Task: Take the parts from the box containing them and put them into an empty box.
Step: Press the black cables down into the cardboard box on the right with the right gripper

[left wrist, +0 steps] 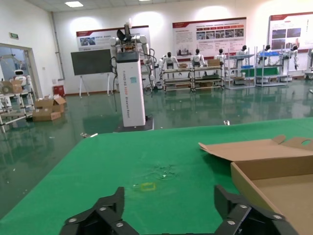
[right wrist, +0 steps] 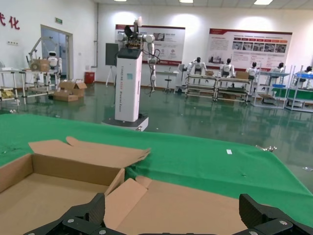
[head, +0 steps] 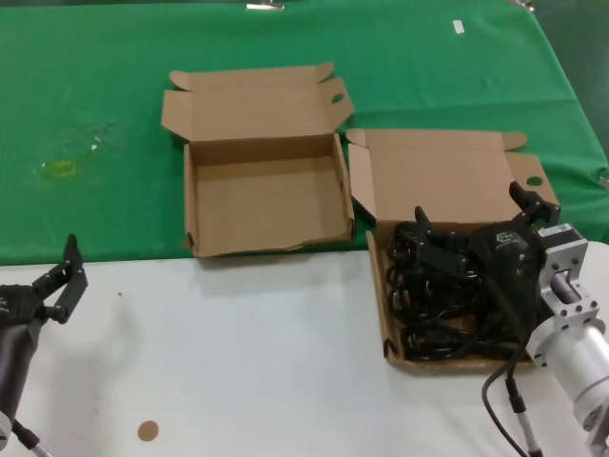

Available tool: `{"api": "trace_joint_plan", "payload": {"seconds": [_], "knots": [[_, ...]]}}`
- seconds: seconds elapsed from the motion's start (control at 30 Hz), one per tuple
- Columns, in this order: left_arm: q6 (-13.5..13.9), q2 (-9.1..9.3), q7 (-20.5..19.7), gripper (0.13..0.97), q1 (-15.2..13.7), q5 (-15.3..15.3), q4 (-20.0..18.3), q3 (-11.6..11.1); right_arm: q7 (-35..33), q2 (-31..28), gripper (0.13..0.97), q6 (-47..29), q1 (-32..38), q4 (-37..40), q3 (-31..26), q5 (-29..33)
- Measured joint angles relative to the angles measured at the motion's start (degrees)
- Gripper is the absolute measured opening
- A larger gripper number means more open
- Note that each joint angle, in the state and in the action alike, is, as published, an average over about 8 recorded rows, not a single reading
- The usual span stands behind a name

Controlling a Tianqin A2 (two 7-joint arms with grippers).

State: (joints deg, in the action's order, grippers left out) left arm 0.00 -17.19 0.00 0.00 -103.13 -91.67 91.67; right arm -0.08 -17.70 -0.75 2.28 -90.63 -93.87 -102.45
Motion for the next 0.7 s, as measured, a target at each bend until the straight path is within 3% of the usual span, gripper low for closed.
{"api": "trace_joint_plan", "payload": {"seconds": [0.33,0.6,0.7], "knots": [[0.00,0.00,0.00,0.539,0.00,0.00,0.00,0.00,1.65,-7.23,0.966,3.71,1.26,-0.97,-7.70,-5.73],[0.00,0.00,0.00,0.336,0.00,0.00,0.00,0.00,2.19,-17.87,0.966,5.05,5.02,-2.63,-15.23,-11.15],[0.00,0.00,0.00,0.303,0.00,0.00,0.00,0.00,2.40,-22.75,0.966,4.78,7.74,-3.07,-18.70,-12.79]]}}
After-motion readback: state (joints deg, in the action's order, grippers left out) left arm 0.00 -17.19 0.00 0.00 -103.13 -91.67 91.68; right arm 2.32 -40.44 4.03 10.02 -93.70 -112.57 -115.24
